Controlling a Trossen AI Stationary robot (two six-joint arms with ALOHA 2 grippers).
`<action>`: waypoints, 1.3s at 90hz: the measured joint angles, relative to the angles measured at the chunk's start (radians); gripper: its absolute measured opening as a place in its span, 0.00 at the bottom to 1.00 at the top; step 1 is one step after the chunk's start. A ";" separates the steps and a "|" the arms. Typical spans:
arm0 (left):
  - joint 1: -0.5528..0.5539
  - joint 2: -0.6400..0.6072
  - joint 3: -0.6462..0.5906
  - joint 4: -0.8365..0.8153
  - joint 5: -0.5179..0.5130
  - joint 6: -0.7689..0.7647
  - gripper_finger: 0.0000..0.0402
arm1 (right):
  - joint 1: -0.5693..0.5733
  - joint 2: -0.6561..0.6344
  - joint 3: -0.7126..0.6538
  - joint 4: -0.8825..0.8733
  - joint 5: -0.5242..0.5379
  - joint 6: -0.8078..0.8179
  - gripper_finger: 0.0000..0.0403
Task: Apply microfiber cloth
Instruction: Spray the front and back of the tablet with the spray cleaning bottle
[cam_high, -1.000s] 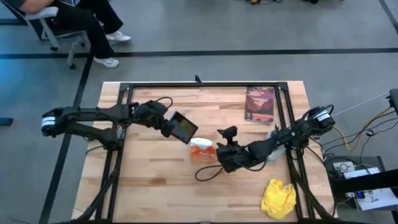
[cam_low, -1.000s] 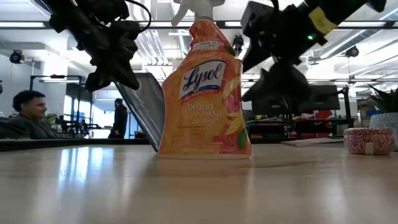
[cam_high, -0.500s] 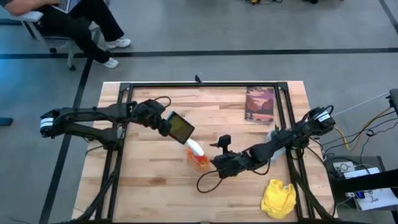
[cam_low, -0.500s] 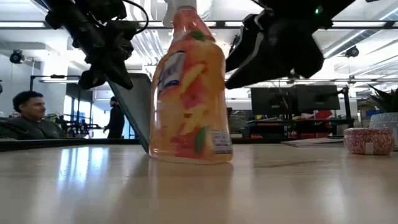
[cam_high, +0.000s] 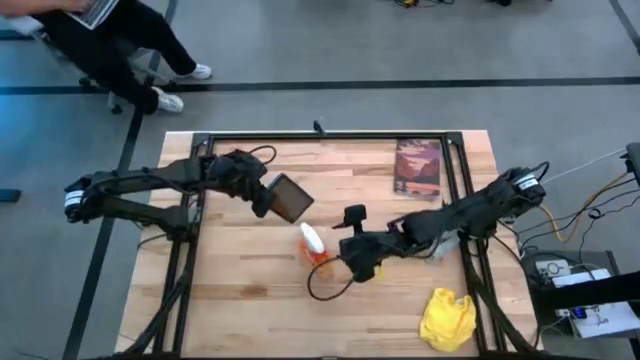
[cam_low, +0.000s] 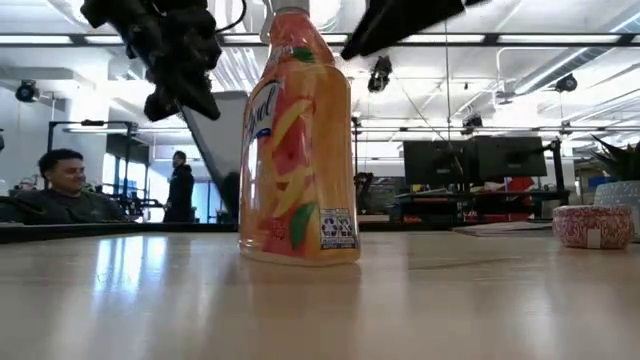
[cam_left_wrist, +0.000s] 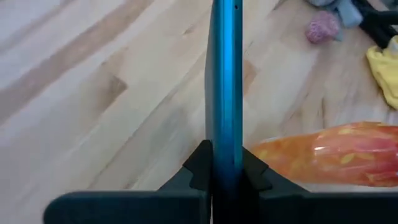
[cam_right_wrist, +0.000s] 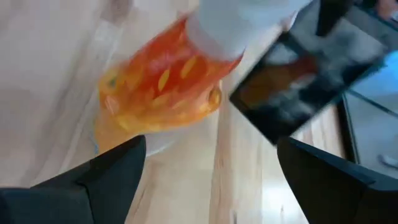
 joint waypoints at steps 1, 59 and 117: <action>0.001 0.000 0.003 -0.002 0.000 0.001 0.03 | -0.004 0.000 0.002 0.000 -0.005 -0.008 0.85; 0.009 -0.143 0.017 -0.049 0.030 0.108 0.03 | -0.189 0.024 0.107 0.052 -0.418 -0.100 0.85; 0.009 -0.286 -0.118 0.100 0.030 0.126 0.03 | -0.220 0.075 0.108 0.183 -0.551 -0.102 0.87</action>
